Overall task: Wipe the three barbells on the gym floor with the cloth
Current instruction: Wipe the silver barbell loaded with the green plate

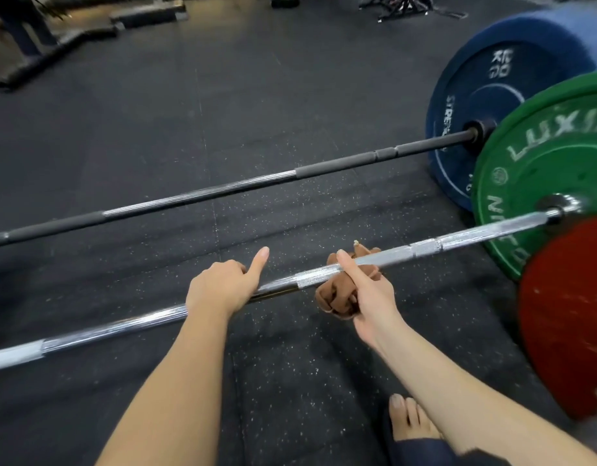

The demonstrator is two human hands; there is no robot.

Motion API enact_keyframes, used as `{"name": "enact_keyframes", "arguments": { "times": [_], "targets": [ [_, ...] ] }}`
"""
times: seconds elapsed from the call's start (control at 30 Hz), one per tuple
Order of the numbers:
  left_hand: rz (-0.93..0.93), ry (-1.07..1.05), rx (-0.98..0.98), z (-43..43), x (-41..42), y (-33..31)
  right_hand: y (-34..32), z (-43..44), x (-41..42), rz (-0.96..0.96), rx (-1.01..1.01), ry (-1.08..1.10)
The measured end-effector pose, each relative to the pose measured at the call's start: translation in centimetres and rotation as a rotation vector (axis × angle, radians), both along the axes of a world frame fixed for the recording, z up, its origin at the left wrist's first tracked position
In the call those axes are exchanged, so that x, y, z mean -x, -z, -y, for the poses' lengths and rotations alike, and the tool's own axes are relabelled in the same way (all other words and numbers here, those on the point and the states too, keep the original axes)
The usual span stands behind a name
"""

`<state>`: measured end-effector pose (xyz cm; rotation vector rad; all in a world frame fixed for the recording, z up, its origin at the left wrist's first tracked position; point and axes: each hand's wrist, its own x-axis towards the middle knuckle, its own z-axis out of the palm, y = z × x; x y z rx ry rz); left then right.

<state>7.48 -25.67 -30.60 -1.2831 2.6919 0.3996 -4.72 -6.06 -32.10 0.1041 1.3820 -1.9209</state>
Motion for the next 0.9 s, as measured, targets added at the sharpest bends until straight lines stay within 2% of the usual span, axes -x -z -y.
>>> {"name": "enact_keyframes", "arguments": {
  "times": [0.23,0.53,0.67,0.8,0.9],
  "targets": [
    [0.008,-0.006,-0.020,0.1,0.1,-0.1,0.0,-0.3,-1.4,0.037,0.031,-0.018],
    [0.001,-0.002,0.007,0.3,-0.1,0.3,-1.0,-2.0,2.6,0.025,-0.073,0.147],
    [0.003,0.000,0.013,0.6,0.0,0.6,-0.2,-1.1,1.5,-0.047,-0.085,0.098],
    [-0.009,-0.008,-0.004,0.8,0.0,0.9,0.5,-0.2,-0.1,0.021,0.009,0.000],
    [-0.008,-0.021,-0.004,0.9,0.0,1.0,0.0,-0.6,0.8,0.027,-0.023,0.001]
  ]
}}
